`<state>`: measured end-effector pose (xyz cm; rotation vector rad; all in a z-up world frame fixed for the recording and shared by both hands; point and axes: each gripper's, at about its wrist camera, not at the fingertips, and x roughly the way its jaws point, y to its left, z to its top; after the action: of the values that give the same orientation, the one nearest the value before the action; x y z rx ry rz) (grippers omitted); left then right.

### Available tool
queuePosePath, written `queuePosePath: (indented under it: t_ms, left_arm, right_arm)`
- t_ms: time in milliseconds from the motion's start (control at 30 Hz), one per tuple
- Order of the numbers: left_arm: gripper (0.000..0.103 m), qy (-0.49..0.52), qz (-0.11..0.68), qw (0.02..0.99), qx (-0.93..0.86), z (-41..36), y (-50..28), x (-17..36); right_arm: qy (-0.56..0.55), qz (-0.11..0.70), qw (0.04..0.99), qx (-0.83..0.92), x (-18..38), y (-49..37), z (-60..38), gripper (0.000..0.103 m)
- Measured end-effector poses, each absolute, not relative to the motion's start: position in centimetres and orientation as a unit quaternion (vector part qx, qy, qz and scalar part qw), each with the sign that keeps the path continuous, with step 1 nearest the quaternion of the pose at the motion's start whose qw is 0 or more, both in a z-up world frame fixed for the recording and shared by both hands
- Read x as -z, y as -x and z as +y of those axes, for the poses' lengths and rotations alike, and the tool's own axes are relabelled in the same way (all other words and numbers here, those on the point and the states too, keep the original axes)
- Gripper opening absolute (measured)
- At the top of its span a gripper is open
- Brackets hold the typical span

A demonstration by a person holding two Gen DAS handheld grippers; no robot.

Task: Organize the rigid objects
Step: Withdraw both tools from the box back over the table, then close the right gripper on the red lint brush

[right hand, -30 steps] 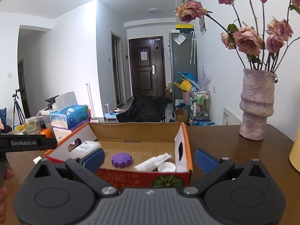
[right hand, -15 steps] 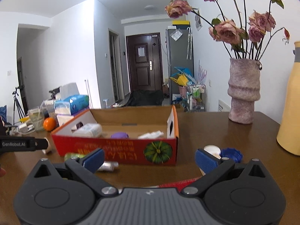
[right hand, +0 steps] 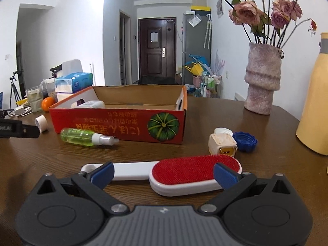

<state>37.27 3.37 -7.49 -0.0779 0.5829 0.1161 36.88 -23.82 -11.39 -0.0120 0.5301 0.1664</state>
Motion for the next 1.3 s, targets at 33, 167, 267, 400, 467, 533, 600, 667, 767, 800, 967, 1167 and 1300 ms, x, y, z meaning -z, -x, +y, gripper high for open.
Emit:
queuePosePath:
  t_ms: [33,167,267,400,467,533,600,667,767,800,967,1167,1300]
  left_arm:
    - [0.103,0.038,0.288,0.955,-0.058,3.4,-37.3,7.5]
    - [0.103,0.044,0.297,0.952,-0.066,4.0,-37.8,7.8]
    - [0.103,0.049,0.300,0.950,-0.073,4.5,-38.1,7.9]
    - [0.103,0.056,0.309,0.946,-0.082,5.5,-38.6,8.2]
    - [0.103,0.060,0.311,0.944,-0.088,6.2,-38.8,8.3]
    - [0.103,0.064,0.312,0.943,-0.095,7.0,-38.9,8.4]
    - [0.103,0.068,0.313,0.942,-0.102,7.8,-39.1,8.4]
    - [0.103,0.073,0.314,0.940,-0.108,8.9,-39.3,8.5]
    - [0.103,0.080,0.319,0.937,-0.116,10.2,-39.6,8.7]
    - [0.103,0.083,0.321,0.936,-0.118,10.6,-39.7,8.7]
    - [0.103,0.090,0.319,0.935,-0.123,11.7,-39.6,8.6]
    - [0.103,0.084,0.324,0.936,-0.111,11.4,-39.7,8.8]
    - [0.103,0.076,0.318,0.940,-0.100,10.6,-39.5,8.8]
  right_arm:
    - [0.002,0.261,0.962,-0.079,11.4,-37.0,-23.9,0.103]
    - [-0.016,0.274,0.960,-0.049,11.8,-38.4,-23.7,0.103]
    - [-0.033,0.292,0.956,-0.013,12.1,-40.4,-23.1,0.103]
    - [-0.049,0.310,0.948,0.056,12.8,-42.8,-22.5,0.103]
    - [-0.029,0.311,0.947,0.075,13.1,-43.1,-22.0,0.103]
    - [-0.016,0.314,0.946,0.079,13.3,-42.9,-21.8,0.103]
    - [-0.022,0.314,0.946,0.075,13.3,-42.3,-22.2,0.103]
    - [-0.025,0.316,0.946,0.074,13.4,-41.7,-22.9,0.103]
    - [-0.022,0.315,0.946,0.068,13.4,-40.9,-24.0,0.103]
    - [-0.019,0.315,0.947,0.066,13.4,-40.6,-24.3,0.103]
    - [-0.015,0.329,0.943,0.057,13.1,-39.4,-25.5,0.103]
    - [-0.021,0.353,0.933,0.060,12.7,-39.4,-27.0,0.101]
    - [-0.082,0.352,0.930,0.067,12.4,-39.8,-27.2,0.100]
